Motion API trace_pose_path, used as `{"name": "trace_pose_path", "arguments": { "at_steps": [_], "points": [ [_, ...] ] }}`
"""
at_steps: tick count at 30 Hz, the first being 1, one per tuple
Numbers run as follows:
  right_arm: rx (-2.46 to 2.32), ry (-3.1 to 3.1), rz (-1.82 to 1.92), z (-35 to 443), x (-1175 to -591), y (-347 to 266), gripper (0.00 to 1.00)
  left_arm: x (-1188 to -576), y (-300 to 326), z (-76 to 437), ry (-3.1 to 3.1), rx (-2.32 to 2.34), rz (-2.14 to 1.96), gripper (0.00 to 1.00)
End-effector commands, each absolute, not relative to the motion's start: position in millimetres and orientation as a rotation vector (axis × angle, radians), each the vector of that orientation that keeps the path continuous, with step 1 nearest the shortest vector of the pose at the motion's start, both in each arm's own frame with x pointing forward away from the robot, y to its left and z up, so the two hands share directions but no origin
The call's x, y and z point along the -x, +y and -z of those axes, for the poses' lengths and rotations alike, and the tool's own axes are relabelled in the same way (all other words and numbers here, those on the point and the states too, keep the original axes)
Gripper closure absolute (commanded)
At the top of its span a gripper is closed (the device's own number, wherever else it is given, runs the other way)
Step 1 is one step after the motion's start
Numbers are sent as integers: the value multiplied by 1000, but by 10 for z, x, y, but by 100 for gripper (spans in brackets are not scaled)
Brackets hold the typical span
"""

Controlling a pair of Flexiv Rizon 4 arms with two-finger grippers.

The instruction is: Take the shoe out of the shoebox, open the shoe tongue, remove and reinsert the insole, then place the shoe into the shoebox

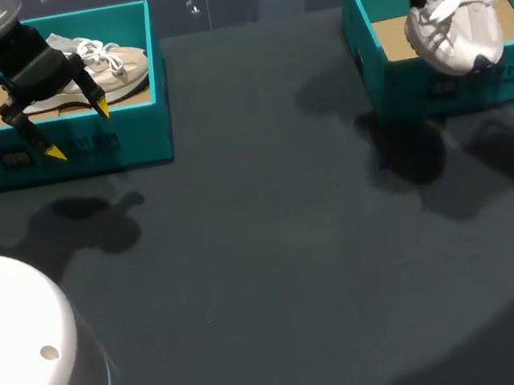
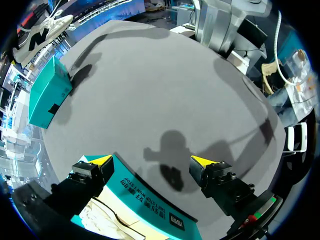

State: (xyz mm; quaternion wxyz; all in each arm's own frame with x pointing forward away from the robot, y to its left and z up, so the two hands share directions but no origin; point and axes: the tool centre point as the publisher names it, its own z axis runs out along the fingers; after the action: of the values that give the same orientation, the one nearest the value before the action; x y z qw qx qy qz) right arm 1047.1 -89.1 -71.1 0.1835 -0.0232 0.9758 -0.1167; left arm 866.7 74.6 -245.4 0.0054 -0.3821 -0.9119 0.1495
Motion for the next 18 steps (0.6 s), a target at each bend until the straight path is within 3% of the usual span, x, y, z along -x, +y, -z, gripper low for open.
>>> {"name": "trace_pose_path", "arguments": {
  "at_steps": [1, 10, 18],
  "points": [
    [73, 2777, 301, 650, -10559, -1175, 100, -8659, 750, 2453, -2856, 1197, -464, 0],
    [45, 2779, 208, 720, -10694, -1953, 100, -8659, 750, 2453, -2856, 1197, -464, 0],
    [45, 2779, 208, 720, -10694, -1953, 100, -8659, 750, 2453, -2856, 1197, -464, 0]
  ]
}}
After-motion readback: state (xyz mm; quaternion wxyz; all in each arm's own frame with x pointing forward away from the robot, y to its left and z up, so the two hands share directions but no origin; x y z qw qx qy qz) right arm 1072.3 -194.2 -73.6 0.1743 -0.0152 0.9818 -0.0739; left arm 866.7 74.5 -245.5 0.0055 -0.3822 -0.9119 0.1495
